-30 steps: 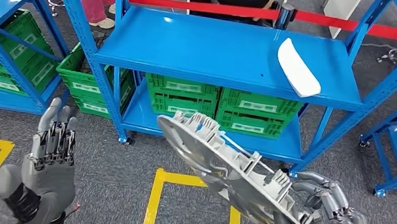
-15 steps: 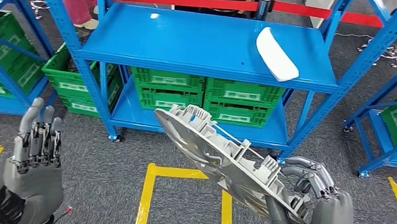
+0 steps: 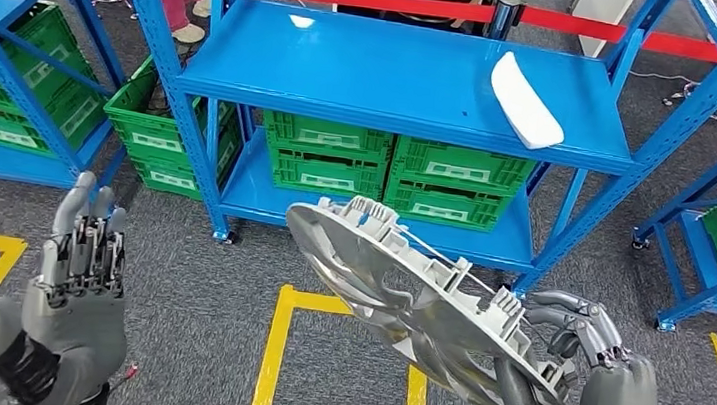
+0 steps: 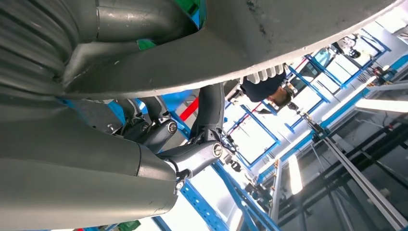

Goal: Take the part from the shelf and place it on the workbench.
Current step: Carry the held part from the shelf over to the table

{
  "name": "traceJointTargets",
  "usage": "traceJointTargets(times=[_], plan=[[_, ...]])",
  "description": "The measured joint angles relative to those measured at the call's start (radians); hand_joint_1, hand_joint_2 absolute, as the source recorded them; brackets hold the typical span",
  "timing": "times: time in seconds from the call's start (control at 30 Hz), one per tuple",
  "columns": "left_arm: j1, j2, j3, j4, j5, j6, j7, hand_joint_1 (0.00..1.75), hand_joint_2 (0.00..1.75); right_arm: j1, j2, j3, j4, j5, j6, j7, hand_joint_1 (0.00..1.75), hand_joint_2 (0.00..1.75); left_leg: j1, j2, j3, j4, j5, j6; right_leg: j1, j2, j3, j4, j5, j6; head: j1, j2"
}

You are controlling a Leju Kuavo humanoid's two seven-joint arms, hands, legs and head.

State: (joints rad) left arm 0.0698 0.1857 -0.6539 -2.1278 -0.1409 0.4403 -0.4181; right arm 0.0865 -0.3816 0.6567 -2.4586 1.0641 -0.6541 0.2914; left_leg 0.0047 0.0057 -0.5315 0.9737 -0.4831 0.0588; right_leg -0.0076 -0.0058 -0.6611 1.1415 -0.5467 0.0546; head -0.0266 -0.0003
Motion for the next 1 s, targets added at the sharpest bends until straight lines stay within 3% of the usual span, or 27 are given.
traceJointTargets(times=[0.07,0.1,0.13,0.2,0.23,0.27,0.33,0.4,0.43,0.47,0.53,0.6,0.67,0.73,0.77,0.83,0.9,0.93,1.0], plan=[[0.0,-0.002,-0.002,0.001,-0.001,0.0,0.001,0.0,0.0,0.004,-0.003,-0.003,0.0,-0.004,-0.001,0.0,1.75,1.75,0.0,-0.003,-0.014,0.003,0.008,-0.001,-0.003,0.0,-0.025,0.09,-0.041,0.006,0.005,0.0],[-0.001,-0.004,-0.005,0.001,-0.001,0.0,0.001,0.0,0.0,0.007,-0.007,-0.007,0.0,-0.006,-0.001,0.0,1.75,1.75,0.001,-0.007,-0.029,0.011,0.013,-0.003,-0.008,0.001,0.002,0.072,-0.032,0.01,0.01,0.0],[-0.003,-0.007,-0.007,0.002,-0.001,0.0,0.002,0.0,0.0,0.01,-0.011,-0.012,0.0,-0.008,-0.001,0.0,1.75,1.75,0.001,-0.013,-0.047,0.021,0.023,-0.015,-0.008,0.005,0.04,0.018,-0.01,0.004,0.015,0.0],[-0.007,-0.012,-0.012,0.003,-0.002,0.0,0.002,0.0,0.0,0.013,-0.018,-0.023,-0.001,-0.011,-0.001,0.0,1.75,1.75,0.004,-0.022,-0.084,0.046,0.028,-0.04,-0.012,0.009,0.122,-0.128,0.049,-0.02,0.025,0.0],[-0.01,-0.013,-0.013,0.003,-0.003,0.001,0.002,0.0,0.0,0.014,-0.02,-0.026,-0.002,-0.012,-0.001,-0.001,1.75,1.75,0.004,-0.022,-0.102,0.07,0.014,-0.052,-0.011,0.009,0.123,-0.142,0.055,-0.035,0.023,0.0],[-0.011,-0.013,-0.014,0.003,-0.003,0.002,0.002,0.0,0.0,0.013,-0.02,-0.027,-0.002,-0.013,-0.001,-0.001,1.75,1.75,0.005,-0.02,-0.12,0.111,-0.018,-0.056,-0.013,0.006,0.118,-0.145,0.062,-0.043,0.018,0.0],[-0.012,-0.013,-0.014,0.004,-0.003,0.004,0.002,0.0,0.0,0.014,-0.02,-0.028,-0.002,-0.015,-0.001,-0.003,1.75,1.75,0.008,-0.016,-0.169,0.24,-0.094,-0.063,-0.011,0.001,0.102,-0.144,0.074,-0.05,0.005,0.0],[-0.012,-0.013,-0.014,0.005,-0.003,0.007,0.002,0.0,0.0,0.014,-0.02,-0.028,-0.002,-0.017,0.002,-0.004,1.75,1.75,0.009,-0.015,-0.185,0.317,-0.127,-0.065,-0.009,-0.002,0.082,-0.142,0.087,-0.05,-0.006,0.0],[-0.012,-0.013,-0.014,0.005,-0.003,0.008,0.002,0.0,0.0,0.014,-0.02,-0.028,-0.002,-0.018,0.003,-0.005,1.75,1.75,0.009,-0.015,-0.164,0.299,-0.118,-0.063,-0.008,-0.002,0.073,-0.14,0.093,-0.049,-0.012,0.0],[-0.012,-0.013,-0.014,0.006,-0.002,0.009,0.002,0.0,0.0,0.014,-0.02,-0.028,-0.002,-0.019,0.004,-0.005,1.75,1.75,0.009,-0.014,-0.124,0.246,-0.097,-0.059,-0.008,-0.002,0.065,-0.139,0.098,-0.047,-0.017,0.0],[-0.013,-0.013,-0.015,0.006,-0.001,0.01,0.002,0.0,0.0,0.014,-0.02,-0.028,-0.002,-0.021,0.008,-0.005,1.75,1.75,0.006,-0.009,-0.028,0.101,-0.063,-0.047,-0.005,-0.002,0.055,-0.134,0.107,-0.04,-0.025,0.0],[-0.014,-0.013,-0.015,0.005,0.002,0.01,0.001,0.0,0.0,0.015,-0.02,-0.028,-0.002,-0.021,0.011,-0.005,1.75,1.75,0.0,-0.005,0.015,0.023,-0.055,-0.037,-0.004,-0.003,0.05,-0.133,0.116,-0.028,-0.025,0.0],[-0.014,-0.013,-0.015,0.006,0.004,0.011,0.0,0.0,0.0,0.015,-0.02,-0.028,-0.002,-0.022,0.014,-0.006,1.75,1.75,-0.003,-0.006,0.011,0.017,-0.046,-0.027,-0.006,-0.004,0.047,-0.137,0.126,-0.014,-0.022,0.0],[-0.014,-0.014,-0.015,0.006,0.005,0.011,-0.001,0.0,0.0,0.015,-0.021,-0.029,-0.002,-0.022,0.017,-0.006,1.75,1.75,0.0,-0.005,0.012,0.01,-0.03,-0.015,-0.008,-0.003,0.033,-0.117,0.106,-0.002,-0.018,0.0],[-0.014,-0.015,-0.015,0.006,0.006,0.011,-0.001,0.0,0.0,0.015,-0.021,-0.029,-0.002,-0.022,0.018,-0.006,1.75,1.75,0.002,-0.003,0.01,0.007,-0.02,-0.009,-0.009,-0.001,0.018,-0.081,0.076,0.003,-0.013,0.0],[-0.014,-0.017,-0.016,0.006,0.006,0.01,-0.001,0.0,0.0,0.015,-0.022,-0.029,-0.002,-0.022,0.02,-0.006,1.75,1.75,0.003,-0.003,-0.003,0.007,-0.005,-0.002,-0.011,0.0,-0.025,0.046,-0.006,0.011,0.0,0.0],[-0.014,-0.017,-0.016,0.006,0.007,0.009,-0.001,0.0,0.0,0.015,-0.023,-0.029,-0.002,-0.022,0.023,-0.005,1.75,1.75,0.002,-0.004,-0.023,0.012,0.006,-0.002,-0.012,0.0,-0.047,0.145,-0.049,0.016,0.007,0.0],[-0.014,-0.017,-0.016,0.006,0.007,0.009,0.0,0.0,0.0,0.015,-0.023,-0.029,-0.002,-0.023,0.024,-0.005,1.75,1.75,0.002,-0.005,-0.032,0.015,0.01,-0.004,-0.012,0.0,-0.034,0.142,-0.044,0.016,0.01,0.0],[-0.014,-0.018,-0.016,0.006,0.007,0.009,0.0,0.0,0.0,0.015,-0.023,-0.029,-0.002,-0.025,0.027,-0.003,1.75,1.75,0.002,-0.007,-0.046,0.025,0.015,-0.008,-0.013,0.0,0.045,0.02,0.003,0.013,0.019,0.0]])
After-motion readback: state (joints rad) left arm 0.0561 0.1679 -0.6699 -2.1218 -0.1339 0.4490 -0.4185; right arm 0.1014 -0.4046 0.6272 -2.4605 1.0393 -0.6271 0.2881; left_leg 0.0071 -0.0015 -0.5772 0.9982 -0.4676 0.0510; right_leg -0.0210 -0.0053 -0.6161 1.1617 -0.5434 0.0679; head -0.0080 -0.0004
